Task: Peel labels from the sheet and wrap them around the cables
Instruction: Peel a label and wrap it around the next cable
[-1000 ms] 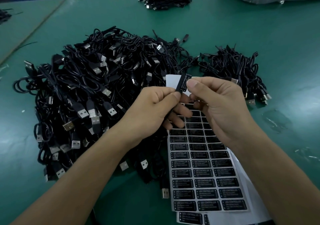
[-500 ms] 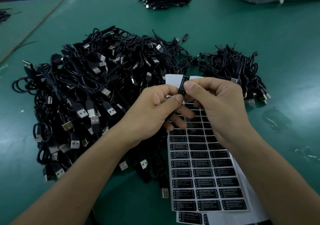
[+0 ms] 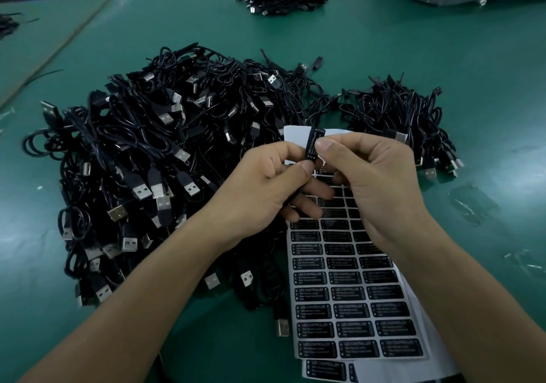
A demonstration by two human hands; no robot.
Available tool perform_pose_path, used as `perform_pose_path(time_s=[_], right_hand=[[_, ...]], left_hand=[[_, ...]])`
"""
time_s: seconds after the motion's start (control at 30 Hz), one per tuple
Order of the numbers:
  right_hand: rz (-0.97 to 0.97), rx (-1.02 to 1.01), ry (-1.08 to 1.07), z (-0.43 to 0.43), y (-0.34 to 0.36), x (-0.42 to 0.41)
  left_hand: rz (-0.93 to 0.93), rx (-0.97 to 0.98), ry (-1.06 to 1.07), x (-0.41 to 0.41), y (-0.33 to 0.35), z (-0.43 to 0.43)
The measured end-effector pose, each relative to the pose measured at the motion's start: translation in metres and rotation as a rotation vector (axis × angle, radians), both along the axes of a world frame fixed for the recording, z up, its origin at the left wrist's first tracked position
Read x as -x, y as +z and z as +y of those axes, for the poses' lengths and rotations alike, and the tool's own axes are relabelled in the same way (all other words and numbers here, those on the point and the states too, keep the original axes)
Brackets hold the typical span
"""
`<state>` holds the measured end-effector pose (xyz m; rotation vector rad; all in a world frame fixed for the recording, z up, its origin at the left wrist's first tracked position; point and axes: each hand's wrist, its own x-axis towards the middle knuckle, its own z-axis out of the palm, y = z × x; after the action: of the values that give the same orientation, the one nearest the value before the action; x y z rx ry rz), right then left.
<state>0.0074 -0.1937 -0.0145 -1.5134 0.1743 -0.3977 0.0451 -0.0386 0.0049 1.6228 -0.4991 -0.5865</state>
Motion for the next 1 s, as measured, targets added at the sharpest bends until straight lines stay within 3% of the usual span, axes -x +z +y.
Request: perform_pose_path(time_s=[1.0], right_hand=[[-0.107, 0.199, -0.082, 0.0050, 0.0038, 0.0034]], left_hand=[[0.006, 0.027, -0.033, -0.0024, -0.0036, -0.0001]])
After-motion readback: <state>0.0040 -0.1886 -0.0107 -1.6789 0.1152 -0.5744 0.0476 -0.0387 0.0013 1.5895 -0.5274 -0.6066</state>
